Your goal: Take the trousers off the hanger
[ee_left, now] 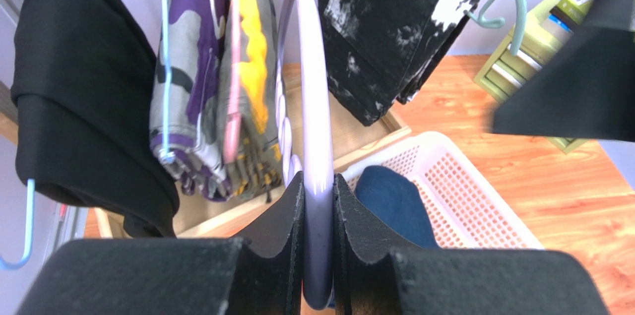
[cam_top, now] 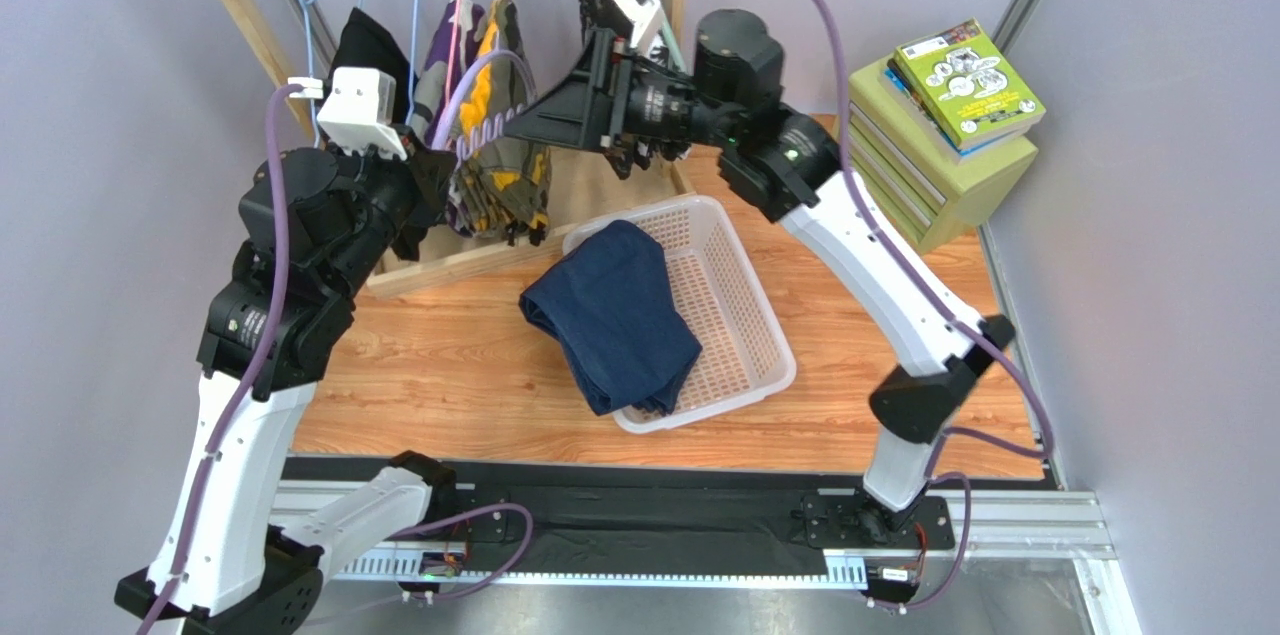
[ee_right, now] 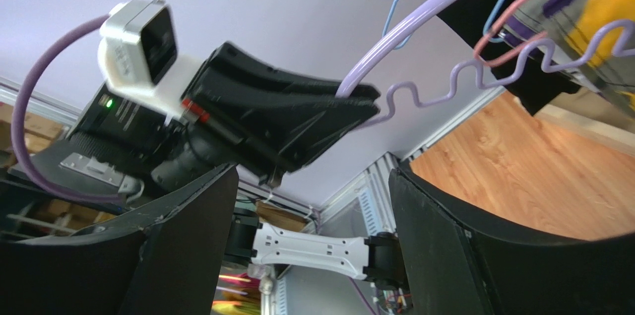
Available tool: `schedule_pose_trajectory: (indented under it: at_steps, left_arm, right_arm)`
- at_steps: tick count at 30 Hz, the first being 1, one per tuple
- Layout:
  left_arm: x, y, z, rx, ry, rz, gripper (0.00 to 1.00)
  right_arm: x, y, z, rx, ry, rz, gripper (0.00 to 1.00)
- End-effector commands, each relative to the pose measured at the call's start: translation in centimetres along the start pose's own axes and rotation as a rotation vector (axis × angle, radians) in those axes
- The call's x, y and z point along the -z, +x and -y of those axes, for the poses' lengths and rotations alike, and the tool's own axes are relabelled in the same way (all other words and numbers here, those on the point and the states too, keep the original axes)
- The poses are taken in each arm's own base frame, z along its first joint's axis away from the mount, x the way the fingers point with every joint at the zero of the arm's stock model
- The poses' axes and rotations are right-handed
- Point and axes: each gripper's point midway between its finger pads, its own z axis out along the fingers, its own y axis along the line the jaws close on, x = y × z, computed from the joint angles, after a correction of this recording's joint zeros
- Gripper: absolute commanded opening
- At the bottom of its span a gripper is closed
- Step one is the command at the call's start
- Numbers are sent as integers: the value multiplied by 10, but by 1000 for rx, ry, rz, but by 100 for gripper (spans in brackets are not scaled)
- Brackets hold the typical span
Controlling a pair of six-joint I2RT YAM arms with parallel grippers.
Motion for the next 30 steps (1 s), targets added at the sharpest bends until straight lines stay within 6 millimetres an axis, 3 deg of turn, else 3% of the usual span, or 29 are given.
schedule_pose_trajectory:
  at_steps: [1, 2, 3, 4, 6, 7, 12, 20, 30]
  left_arm:
    - [2, -37, 3, 36, 3, 138, 0]
    - [5, -46, 3, 42, 7, 172, 0]
    - [6, -50, 4, 43, 8, 188, 0]
    - [8, -54, 3, 45, 7, 203, 0]
    - [10, -67, 4, 46, 8, 243, 0]
    - [10, -73, 4, 46, 6, 261, 0]
    - [17, -99, 8, 41, 24, 332, 0]
    - [28, -140, 10, 42, 27, 449, 0]
    - [33, -186, 12, 69, 26, 610, 0]
  right_arm:
    - [51, -13, -24, 158, 61, 90, 81]
    - [57, -12, -24, 168, 72, 99, 81]
    - [61, -8, -12, 162, 111, 100, 82]
    - [75, -10, -23, 192, 107, 123, 82]
    - [85, -6, -12, 192, 148, 130, 82]
    - [96, -7, -20, 217, 146, 150, 83]
    - [116, -1, -14, 236, 197, 164, 84]
    - [112, 12, 12, 202, 238, 124, 84]
    - [114, 17, 25, 212, 279, 118, 84]
